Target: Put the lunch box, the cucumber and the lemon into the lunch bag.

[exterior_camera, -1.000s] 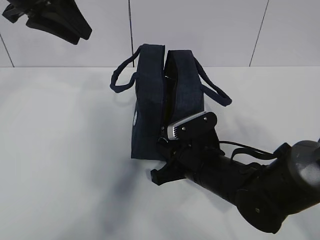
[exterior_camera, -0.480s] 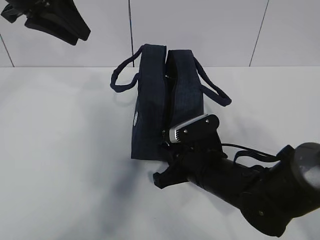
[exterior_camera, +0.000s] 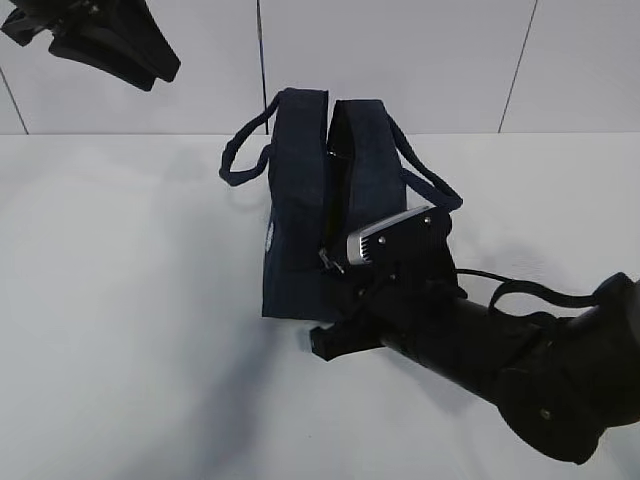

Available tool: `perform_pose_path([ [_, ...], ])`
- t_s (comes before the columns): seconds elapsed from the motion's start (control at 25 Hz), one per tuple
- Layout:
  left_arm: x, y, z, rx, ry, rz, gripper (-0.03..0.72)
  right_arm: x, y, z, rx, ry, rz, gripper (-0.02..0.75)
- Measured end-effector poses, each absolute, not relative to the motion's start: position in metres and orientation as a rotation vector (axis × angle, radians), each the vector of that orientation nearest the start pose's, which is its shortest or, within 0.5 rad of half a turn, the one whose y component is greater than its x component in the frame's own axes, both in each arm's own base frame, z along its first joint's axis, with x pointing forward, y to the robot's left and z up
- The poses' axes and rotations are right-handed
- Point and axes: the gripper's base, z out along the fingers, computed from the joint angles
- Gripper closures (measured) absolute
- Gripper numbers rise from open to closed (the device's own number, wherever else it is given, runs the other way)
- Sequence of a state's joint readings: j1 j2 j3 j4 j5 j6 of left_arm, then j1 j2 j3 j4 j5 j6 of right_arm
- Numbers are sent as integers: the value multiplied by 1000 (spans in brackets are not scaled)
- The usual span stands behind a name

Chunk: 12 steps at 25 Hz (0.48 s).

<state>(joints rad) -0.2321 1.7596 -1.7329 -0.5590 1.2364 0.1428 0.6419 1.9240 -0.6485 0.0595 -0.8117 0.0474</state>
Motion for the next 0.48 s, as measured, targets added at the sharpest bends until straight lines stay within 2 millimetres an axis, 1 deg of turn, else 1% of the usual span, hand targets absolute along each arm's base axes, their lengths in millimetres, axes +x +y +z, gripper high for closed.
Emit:
perform_pose_path([
  [0.24, 354, -130, 359, 393, 2642, -797, 492, 268, 195, 140, -497, 1852, 455, 738],
  [0.48, 354, -130, 359, 393, 2642, -797, 492, 265, 194, 158, -521, 1813, 441, 738],
])
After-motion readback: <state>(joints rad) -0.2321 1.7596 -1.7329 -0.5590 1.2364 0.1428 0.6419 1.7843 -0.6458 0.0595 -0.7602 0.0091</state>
